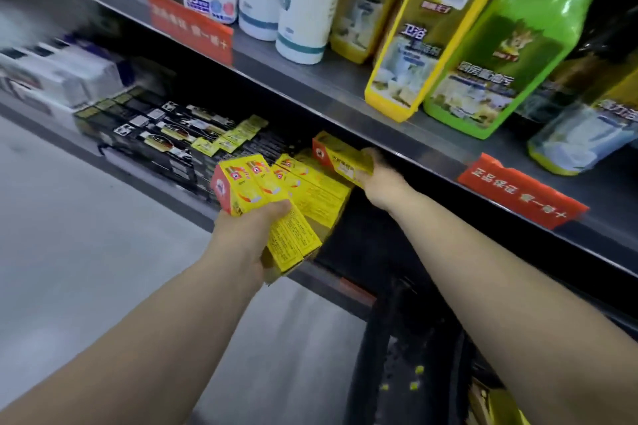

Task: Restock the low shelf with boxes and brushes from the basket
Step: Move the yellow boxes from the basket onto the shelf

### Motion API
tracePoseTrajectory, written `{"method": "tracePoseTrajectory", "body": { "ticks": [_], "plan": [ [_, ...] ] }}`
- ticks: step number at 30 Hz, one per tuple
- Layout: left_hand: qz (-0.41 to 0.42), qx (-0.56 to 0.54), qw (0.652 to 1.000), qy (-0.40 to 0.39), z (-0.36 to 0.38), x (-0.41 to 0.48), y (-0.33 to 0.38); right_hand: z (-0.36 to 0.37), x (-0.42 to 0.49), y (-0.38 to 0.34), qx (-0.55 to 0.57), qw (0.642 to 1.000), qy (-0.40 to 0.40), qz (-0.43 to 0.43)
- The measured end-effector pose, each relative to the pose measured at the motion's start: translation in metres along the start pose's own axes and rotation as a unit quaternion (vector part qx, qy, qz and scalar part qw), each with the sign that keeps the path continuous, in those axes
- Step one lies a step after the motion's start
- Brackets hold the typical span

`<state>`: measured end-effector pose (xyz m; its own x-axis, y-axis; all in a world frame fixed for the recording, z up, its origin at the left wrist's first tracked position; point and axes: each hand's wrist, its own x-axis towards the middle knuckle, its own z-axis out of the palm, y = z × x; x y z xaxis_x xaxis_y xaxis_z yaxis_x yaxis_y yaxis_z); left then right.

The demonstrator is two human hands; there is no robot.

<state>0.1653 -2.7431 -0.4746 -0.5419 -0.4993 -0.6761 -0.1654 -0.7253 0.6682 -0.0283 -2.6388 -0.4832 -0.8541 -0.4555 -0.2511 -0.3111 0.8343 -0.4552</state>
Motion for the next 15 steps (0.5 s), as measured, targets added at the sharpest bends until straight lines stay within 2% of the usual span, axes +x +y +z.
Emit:
{"method": "tracePoseTrajectory", "body": {
  "ticks": [7, 12, 13, 15],
  "plan": [
    [-0.001, -0.026, 0.999, 0.03, -0.005, 0.026, 0.008, 0.043, 0.05, 0.001, 0.056, 0.994, -0.093, -0.011],
    [-0.003, -0.028, 0.999, 0.017, -0.001, 0.035, 0.008, 0.051, 0.05, 0.006, 0.141, 0.984, -0.108, -0.008],
    [-0.006, -0.028, 1.0, 0.014, 0.0, 0.036, 0.007, 0.05, 0.049, 0.006, 0.119, 0.986, -0.117, -0.008],
    [-0.012, -0.024, 1.0, 0.013, 0.001, 0.038, 0.007, 0.045, 0.048, 0.004, -0.005, 0.994, -0.107, -0.001]
  ]
}}
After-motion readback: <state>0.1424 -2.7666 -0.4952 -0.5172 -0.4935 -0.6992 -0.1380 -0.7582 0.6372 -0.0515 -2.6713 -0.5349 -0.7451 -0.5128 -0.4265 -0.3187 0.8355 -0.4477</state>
